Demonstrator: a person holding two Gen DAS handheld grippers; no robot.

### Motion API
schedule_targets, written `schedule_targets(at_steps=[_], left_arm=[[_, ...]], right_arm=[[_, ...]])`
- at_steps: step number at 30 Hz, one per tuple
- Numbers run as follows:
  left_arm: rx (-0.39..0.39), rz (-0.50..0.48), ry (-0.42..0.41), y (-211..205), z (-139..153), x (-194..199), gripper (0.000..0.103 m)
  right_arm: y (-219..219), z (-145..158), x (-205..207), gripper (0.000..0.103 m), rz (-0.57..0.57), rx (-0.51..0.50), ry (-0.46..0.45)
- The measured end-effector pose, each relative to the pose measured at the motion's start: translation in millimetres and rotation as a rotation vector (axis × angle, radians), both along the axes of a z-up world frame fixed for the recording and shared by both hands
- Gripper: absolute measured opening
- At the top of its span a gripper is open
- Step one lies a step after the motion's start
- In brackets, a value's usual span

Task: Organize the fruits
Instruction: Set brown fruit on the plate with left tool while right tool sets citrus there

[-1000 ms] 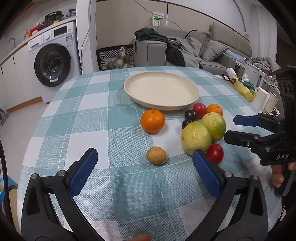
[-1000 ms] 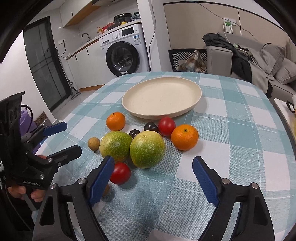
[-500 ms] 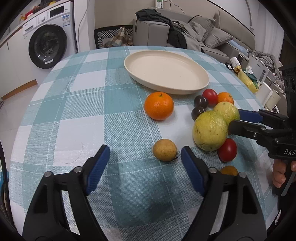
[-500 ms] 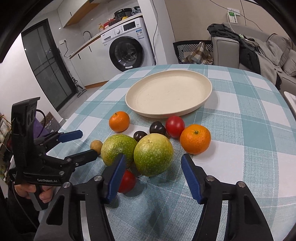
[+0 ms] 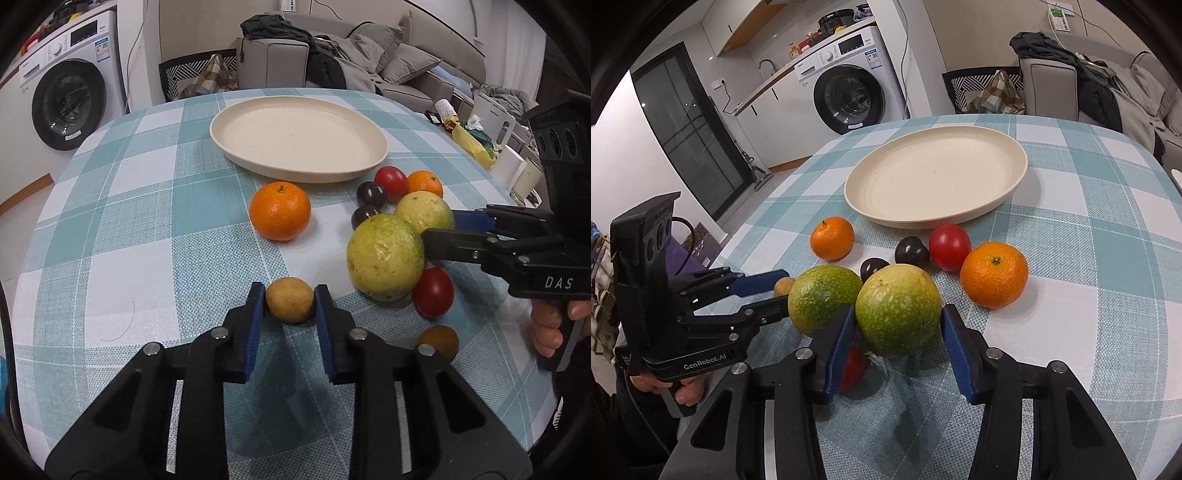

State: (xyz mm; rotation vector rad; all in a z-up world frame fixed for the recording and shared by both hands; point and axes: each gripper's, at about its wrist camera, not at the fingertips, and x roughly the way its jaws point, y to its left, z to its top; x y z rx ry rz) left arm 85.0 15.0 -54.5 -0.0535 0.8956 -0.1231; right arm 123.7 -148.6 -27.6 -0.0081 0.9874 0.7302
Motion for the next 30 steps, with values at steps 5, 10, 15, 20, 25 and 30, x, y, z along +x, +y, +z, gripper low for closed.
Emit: schedule_targets(at_steps=[5, 10, 15, 20, 25, 30], left_arm=[[-0.031, -0.004, -0.009, 3, 1, -1, 0.024], [-0.051, 0.007, -0.044, 6, 9, -4, 0.024], [-0.059, 0.019, -0.092, 7, 22, -5, 0.024], [-0.077, 0.034, -0.120, 10, 34, -1, 0.024], [-0.080, 0.034, -0.147, 7, 43, 6, 0.024], [-0.080, 0.037, -0.170, 5, 49, 20, 0.024]], right_arm=[[0, 0, 0, 0.048, 0.001, 0.002, 0.002], [-2, 4, -3, 0.048, -0.004, 0.012, -0.025], [-5, 15, -8, 0.048, -0.009, 0.040, -0.066], [-8, 25, -7, 0.048, -0.024, 0.051, -0.093], [-13, 35, 0, 0.048, -0.052, 0.068, -0.108], [-13, 39, 8, 0.048, -0.079, 0.079, -0.115]])
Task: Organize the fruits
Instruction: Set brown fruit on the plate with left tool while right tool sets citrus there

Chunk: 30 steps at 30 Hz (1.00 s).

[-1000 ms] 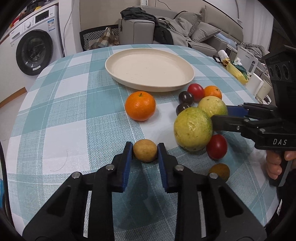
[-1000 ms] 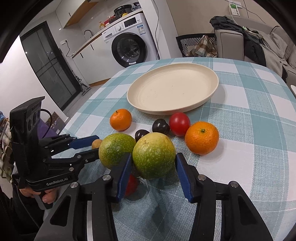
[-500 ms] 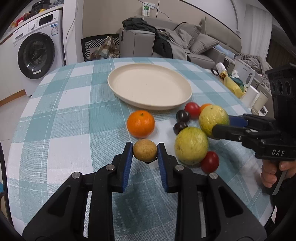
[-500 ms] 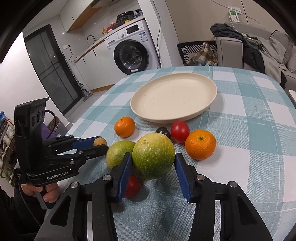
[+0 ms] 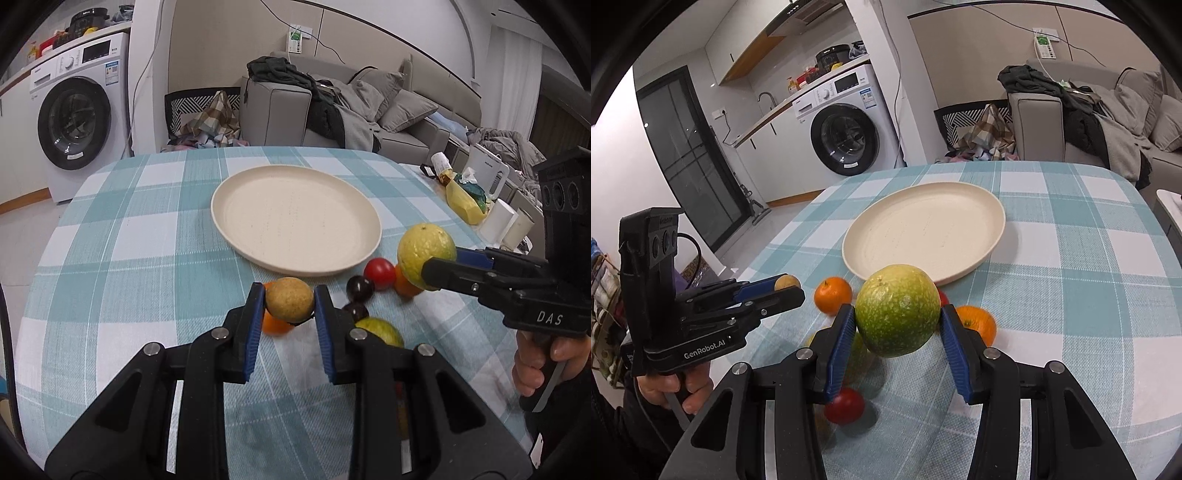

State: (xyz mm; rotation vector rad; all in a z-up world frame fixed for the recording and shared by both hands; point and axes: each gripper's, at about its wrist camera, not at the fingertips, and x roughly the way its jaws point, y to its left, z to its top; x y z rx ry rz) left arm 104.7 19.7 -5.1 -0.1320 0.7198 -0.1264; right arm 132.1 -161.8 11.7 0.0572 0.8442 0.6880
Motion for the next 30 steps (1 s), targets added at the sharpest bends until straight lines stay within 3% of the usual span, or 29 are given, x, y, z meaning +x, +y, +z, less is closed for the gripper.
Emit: schedule_targets(at_steps=[11, 30], left_arm=[[0.015, -0.002, -0.034, -6, 8, 31, 0.024], [0.053, 0.024, 0.011, -11, -16, 93, 0.024]], right_arm=[[13, 3, 26, 0.048, -0.025, 0.013, 0.001], [31, -20, 75, 0.048, -0.067, -0.042, 0.067]])
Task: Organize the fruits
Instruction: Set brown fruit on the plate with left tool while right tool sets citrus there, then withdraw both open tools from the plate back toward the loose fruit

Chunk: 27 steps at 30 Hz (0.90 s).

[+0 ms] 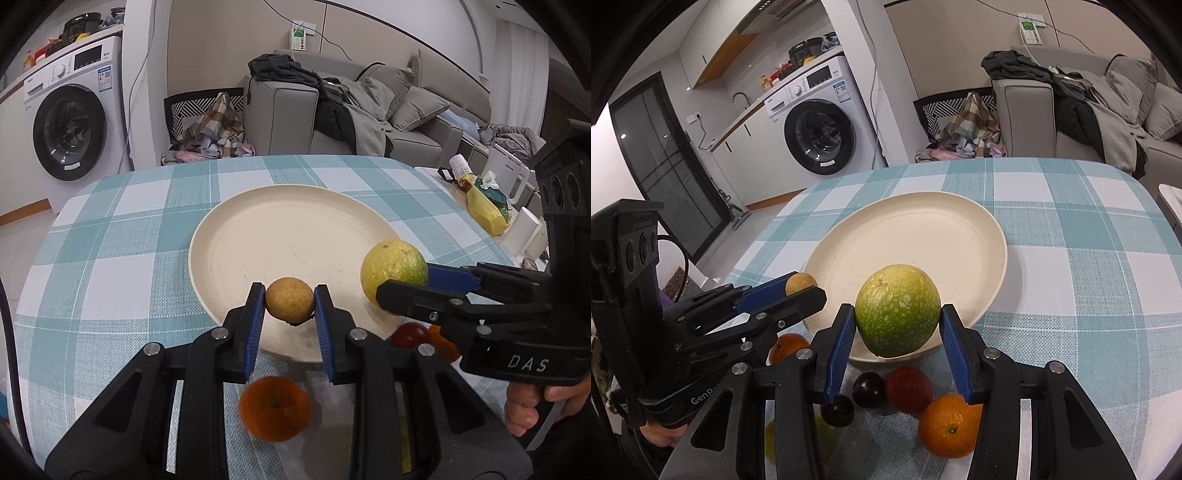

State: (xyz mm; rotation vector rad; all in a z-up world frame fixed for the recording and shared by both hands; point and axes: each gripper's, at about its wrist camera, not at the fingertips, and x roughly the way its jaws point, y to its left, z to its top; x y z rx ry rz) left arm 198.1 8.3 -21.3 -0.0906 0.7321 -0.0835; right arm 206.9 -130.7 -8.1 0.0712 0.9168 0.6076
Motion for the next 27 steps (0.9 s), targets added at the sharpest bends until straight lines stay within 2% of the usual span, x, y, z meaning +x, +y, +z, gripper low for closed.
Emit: schedule_targets(at_steps=[10, 17, 20, 22, 23, 24, 25, 27], left_arm=[[0.014, 0.000, 0.024, -3, -6, 15, 0.024], [0.009, 0.011, 0.038, 1, -9, 17, 0.025], [-0.010, 0.014, 0.042, 6, -8, 12, 0.044], [-0.001, 0.023, 0.023, 7, -5, 3, 0.067], [0.005, 0.027, 0.008, 8, -2, -2, 0.071], [0.010, 0.032, -0.003, 9, 1, -7, 0.080], [0.015, 0.037, -0.011, 11, 3, -12, 0.086], [0.022, 0.042, -0.023, 13, 7, -23, 0.086]], right_arm=[[5, -8, 9, 0.048, -0.005, -0.038, 0.010], [2, -7, 11, 0.049, -0.015, -0.006, 0.032], [-4, 2, 5, 0.050, -0.032, 0.004, -0.027], [-6, 6, 2, 0.052, -0.038, -0.013, -0.043], [-7, 7, 0, 0.055, -0.040, -0.023, -0.047], [-10, 8, -2, 0.057, -0.042, -0.033, -0.049], [-12, 8, -4, 0.064, -0.044, -0.038, -0.053], [-17, 9, -10, 0.071, -0.051, -0.041, -0.062]])
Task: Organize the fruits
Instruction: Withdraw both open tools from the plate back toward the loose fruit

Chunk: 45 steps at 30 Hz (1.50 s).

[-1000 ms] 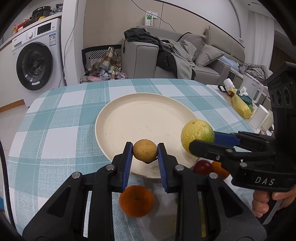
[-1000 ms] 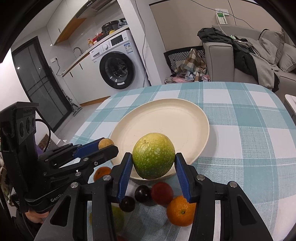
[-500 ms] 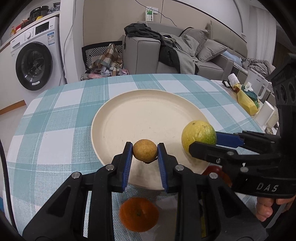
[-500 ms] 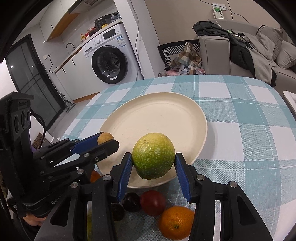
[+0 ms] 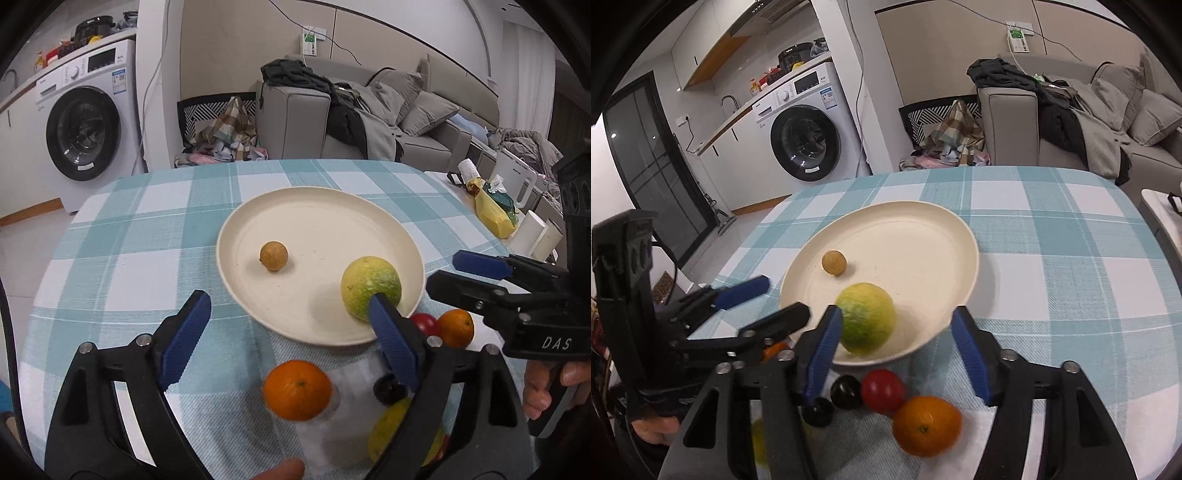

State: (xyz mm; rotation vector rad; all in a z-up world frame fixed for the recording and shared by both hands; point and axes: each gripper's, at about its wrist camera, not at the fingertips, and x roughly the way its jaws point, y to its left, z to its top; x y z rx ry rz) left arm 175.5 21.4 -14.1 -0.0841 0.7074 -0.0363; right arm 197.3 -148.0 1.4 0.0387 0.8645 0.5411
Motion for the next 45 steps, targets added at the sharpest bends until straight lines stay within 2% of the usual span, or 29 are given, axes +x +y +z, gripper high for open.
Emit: schedule_targets(at_steps=[1, 2, 4, 8, 19, 27, 38, 45], left_arm=[[0.004, 0.004, -0.001, 1, 2, -5, 0.089], [0.008, 0.011, 0.000, 3, 3, -10, 0.090], [0.007, 0.024, -0.005, 5, 6, -22, 0.102], [-0.006, 0.043, -0.025, 9, 11, -47, 0.102], [-0.027, 0.038, 0.004, 0, 7, -86, 0.102], [-0.008, 0.045, 0.009, -6, 5, -109, 0.102], [0.033, 0.012, 0.002, -19, 20, -115, 0.102], [0.022, -0.019, 0.023, -28, 16, -112, 0.102]], right_arm=[[-2, 1, -2, 0.075, 0.000, -0.002, -0.001], [-4, 1, -5, 0.085, -0.002, -0.006, 0.001], [-7, 3, -11, 0.092, -0.002, -0.005, -0.007], [-12, 7, -23, 0.103, -0.005, -0.003, -0.020], [-15, 9, -51, 0.103, 0.041, -0.056, -0.023], [-17, 11, -68, 0.103, 0.053, -0.080, -0.015], [-28, 18, -78, 0.103, 0.047, -0.074, -0.004], [-26, 9, -87, 0.103, 0.073, -0.108, 0.024]])
